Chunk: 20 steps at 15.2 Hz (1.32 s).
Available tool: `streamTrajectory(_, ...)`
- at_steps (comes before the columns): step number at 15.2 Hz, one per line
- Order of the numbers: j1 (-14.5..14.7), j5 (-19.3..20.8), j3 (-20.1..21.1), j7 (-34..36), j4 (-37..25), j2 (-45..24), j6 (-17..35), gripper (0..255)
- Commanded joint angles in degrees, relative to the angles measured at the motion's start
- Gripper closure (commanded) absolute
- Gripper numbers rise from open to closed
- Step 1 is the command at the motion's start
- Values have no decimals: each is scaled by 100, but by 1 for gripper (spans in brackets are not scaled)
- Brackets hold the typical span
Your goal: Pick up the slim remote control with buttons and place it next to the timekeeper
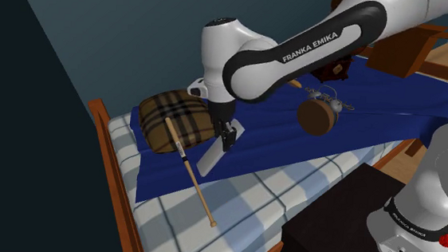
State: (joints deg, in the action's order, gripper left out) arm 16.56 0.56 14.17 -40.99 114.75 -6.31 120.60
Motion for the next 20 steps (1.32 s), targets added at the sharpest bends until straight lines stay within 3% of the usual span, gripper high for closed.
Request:
streamTrajectory(1, 3, -19, 7, 2, -83, 67, -149, 255)
streamTrajectory(20, -13, -105, 7, -41, -1173, 393, -1555, 255)
